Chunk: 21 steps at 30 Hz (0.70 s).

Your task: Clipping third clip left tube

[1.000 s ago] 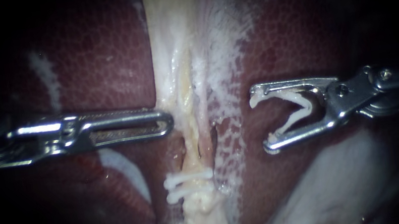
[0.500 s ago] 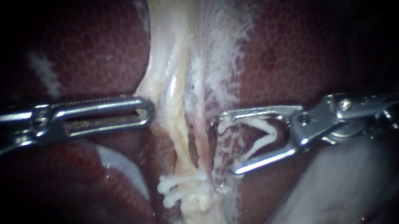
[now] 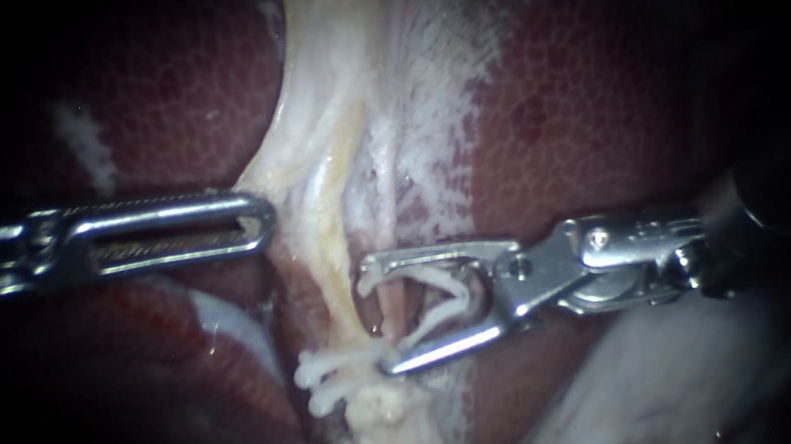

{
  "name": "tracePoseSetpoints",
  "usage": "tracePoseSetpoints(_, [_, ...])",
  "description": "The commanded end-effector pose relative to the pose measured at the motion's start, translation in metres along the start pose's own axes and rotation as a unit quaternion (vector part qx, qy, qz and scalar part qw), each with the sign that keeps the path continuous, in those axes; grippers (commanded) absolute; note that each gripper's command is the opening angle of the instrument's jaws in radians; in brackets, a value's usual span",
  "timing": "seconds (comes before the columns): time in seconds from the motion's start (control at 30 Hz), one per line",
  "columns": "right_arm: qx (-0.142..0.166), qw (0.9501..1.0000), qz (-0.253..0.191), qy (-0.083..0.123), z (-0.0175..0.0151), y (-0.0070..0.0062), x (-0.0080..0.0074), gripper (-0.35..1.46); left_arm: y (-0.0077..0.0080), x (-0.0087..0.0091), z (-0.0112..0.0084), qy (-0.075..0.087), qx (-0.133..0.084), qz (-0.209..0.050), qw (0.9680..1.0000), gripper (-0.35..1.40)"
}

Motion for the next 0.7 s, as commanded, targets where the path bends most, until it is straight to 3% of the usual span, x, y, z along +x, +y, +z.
tracePoseSetpoints(0.03, [0.002, 1.0, 0.002, 0.0, 0.0005, -0.0001, -0.0001, 0.6, 0.0001, 0.0001, 0.0, 0.0, 0.0, 0.0, 1.0, -0.35])
tracePoseSetpoints(0.43, [0.03, 0.9988, 0.039, 0.001, 0.0021, -0.0015, 0.0001, 0.59, 0.0001, 0.0001, 0.0, 0.0, 0.0, 0.0, 1.0, -0.35])
tracePoseSetpoints(0.6, [0.056, 0.9971, 0.052, 0.001, 0.0024, -0.0027, 0.0009, 0.57, 0.0002, 0.0002, 0.0, 0.0, 0.0, 0.001, 1.0, -0.35])
tracePoseSetpoints(0.7, [0.068, 0.9964, 0.051, 0.001, 0.0027, -0.0027, 0.0016, 0.54, 0.0002, 0.0002, 0.0, 0.0, 0.0, 0.001, 1.0, -0.35])
